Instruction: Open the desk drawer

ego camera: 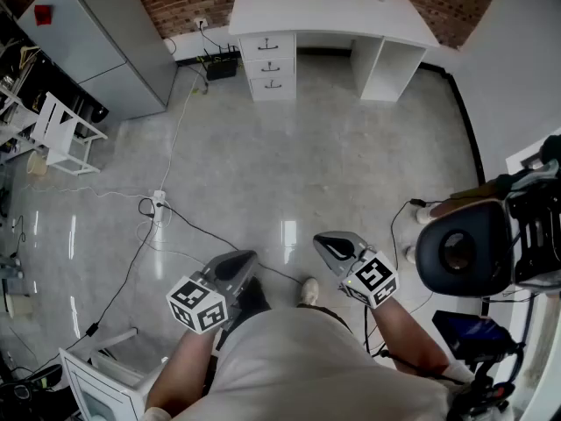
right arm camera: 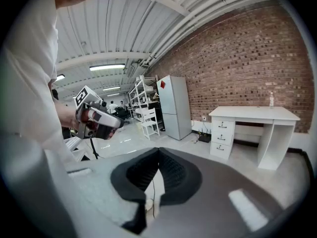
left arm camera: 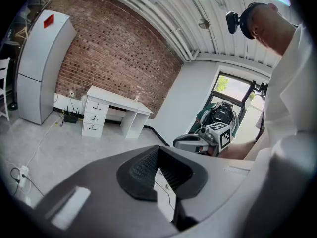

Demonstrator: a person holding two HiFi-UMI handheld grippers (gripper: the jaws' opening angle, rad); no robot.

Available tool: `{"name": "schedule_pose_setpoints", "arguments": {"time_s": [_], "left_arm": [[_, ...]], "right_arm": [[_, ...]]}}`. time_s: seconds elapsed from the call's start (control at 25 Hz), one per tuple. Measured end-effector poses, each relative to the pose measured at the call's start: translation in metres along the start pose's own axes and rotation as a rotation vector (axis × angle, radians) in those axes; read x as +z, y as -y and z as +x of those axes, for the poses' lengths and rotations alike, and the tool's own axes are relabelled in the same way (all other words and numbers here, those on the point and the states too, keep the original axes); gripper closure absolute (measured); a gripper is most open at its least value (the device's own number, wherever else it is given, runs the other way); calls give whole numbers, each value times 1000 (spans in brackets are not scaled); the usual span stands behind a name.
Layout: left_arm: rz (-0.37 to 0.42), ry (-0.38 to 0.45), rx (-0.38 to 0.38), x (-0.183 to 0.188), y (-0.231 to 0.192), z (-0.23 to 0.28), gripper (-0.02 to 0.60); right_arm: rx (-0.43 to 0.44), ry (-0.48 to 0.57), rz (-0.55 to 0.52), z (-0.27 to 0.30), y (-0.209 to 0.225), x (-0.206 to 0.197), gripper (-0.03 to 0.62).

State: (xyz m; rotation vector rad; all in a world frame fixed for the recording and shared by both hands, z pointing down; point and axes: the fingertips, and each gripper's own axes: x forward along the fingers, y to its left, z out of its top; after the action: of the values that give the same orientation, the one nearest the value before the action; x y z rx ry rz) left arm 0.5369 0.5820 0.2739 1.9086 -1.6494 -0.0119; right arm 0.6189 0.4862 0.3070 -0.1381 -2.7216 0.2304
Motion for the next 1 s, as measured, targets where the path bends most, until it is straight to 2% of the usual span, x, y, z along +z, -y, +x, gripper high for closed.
{"name": "schedule_pose_setpoints", "arguments": {"time_s": [0.16,0.28,0.52,0.68,0.84,1.0], "left_arm": [[60,-3,-7,10,-27,3,575],[96,10,-29,34,-54,-5,575],[122,18,-71,75,-131,-43,575],[148,-7,-97,71,-181,-76,575],[114,14,-97,71,-227,-91,575],[67,54,-88,92,-258,-82,575]], "right_arm": [[-29,-14,-15,24,8,8,591],[-51,-25,-18,52,7,26,591],[-77,-42,-35,139,2,72,591],[-103,-9,23,197,-8,86,591],[-95,7,64,238,-16,99,576],[-89,-13,72,266,6,119,554]]}}
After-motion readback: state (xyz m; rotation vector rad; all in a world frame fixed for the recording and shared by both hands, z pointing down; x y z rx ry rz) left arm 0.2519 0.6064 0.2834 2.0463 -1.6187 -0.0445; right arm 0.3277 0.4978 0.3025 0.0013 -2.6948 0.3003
